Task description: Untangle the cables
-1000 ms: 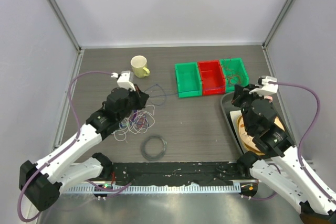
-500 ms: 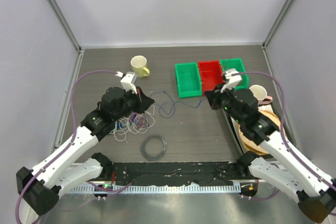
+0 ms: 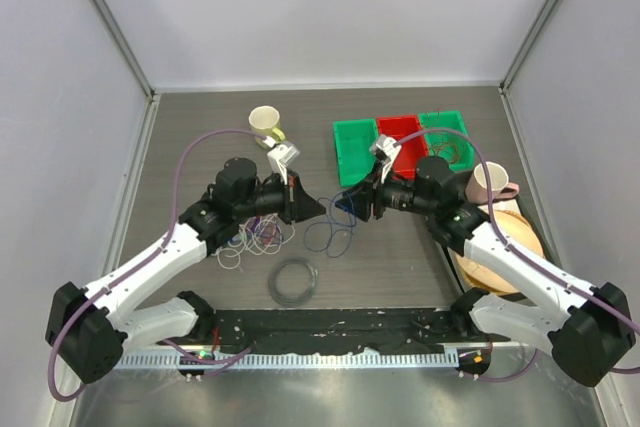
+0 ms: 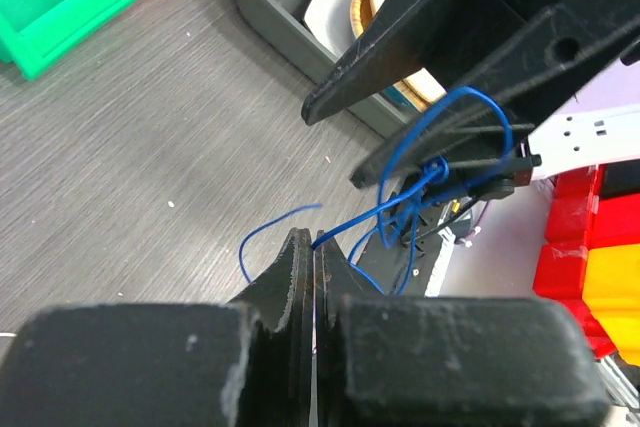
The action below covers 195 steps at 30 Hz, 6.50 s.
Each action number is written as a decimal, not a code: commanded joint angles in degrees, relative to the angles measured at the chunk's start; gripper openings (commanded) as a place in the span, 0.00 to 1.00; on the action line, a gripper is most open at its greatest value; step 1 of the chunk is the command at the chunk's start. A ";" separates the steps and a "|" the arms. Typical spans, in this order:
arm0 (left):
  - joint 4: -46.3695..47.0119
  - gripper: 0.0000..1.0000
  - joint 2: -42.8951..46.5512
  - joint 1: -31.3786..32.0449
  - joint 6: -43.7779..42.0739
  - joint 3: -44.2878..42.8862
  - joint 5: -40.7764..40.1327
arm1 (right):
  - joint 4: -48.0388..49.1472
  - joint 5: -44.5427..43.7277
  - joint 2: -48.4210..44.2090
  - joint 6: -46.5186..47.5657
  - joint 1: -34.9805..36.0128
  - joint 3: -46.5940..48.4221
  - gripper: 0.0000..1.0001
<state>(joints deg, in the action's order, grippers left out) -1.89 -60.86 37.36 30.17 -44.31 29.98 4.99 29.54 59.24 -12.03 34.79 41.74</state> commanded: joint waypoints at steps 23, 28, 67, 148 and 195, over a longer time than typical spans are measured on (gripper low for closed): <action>5.67 0.00 -1.72 0.16 0.59 -0.69 3.60 | 6.69 10.71 -3.18 -11.86 0.37 -0.25 0.73; 4.00 0.00 -1.28 0.16 -0.11 -0.33 1.93 | 6.27 6.87 -3.60 -16.62 0.37 0.10 0.75; 2.07 0.00 0.13 0.16 -2.22 0.46 1.15 | -0.24 -2.70 1.13 -3.44 8.89 3.08 0.34; -23.42 0.98 -4.70 -6.51 21.93 4.41 -45.53 | 14.17 -13.28 -3.23 -14.15 -16.50 -12.46 0.91; 7.16 0.00 -4.09 -0.63 14.91 -22.83 6.30 | 24.36 -3.07 -9.93 -0.01 1.60 -14.93 0.89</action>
<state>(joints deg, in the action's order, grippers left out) -1.78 -63.35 34.83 45.76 -61.98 24.40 26.89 32.25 49.98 -16.88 35.24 24.80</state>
